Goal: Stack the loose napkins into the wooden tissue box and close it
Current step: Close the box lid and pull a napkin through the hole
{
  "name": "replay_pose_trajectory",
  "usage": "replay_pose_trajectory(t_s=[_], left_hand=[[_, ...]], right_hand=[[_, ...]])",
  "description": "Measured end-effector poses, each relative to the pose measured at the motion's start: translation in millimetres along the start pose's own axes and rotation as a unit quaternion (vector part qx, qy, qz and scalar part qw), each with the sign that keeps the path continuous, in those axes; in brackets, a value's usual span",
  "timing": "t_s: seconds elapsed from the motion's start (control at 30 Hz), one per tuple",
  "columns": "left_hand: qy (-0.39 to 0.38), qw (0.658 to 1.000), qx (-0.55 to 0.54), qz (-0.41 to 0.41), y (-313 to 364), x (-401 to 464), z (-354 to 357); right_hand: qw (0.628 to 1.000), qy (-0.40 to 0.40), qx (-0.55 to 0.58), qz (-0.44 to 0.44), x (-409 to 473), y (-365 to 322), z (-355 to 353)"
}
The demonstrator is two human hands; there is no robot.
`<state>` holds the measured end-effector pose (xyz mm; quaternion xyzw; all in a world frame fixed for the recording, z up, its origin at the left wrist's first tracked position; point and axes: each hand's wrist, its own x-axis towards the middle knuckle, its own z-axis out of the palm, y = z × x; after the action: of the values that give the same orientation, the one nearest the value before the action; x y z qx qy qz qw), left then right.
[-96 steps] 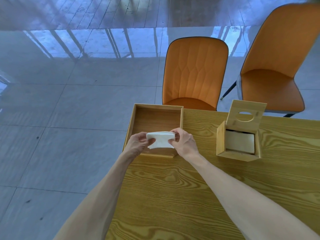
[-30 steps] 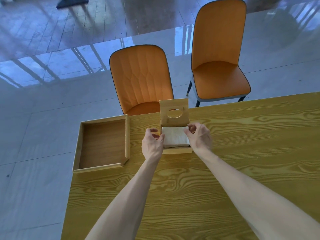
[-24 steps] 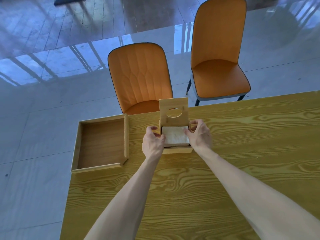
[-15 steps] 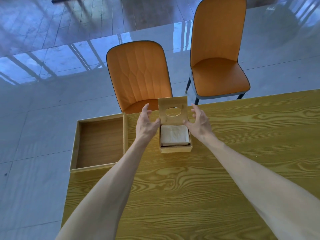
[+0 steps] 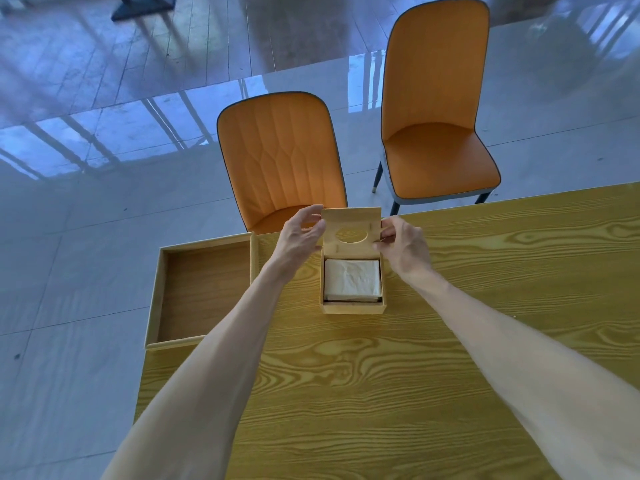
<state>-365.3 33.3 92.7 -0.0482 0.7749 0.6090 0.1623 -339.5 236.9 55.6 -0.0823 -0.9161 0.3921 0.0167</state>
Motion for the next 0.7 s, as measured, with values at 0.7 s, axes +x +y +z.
replay_pose_trajectory(t_s=[0.7], left_hand=[[0.061, 0.992, -0.065, -0.089, -17, -63, 4]], right_hand=[[0.917, -0.135, 0.307, 0.215, -51, -4, -20]])
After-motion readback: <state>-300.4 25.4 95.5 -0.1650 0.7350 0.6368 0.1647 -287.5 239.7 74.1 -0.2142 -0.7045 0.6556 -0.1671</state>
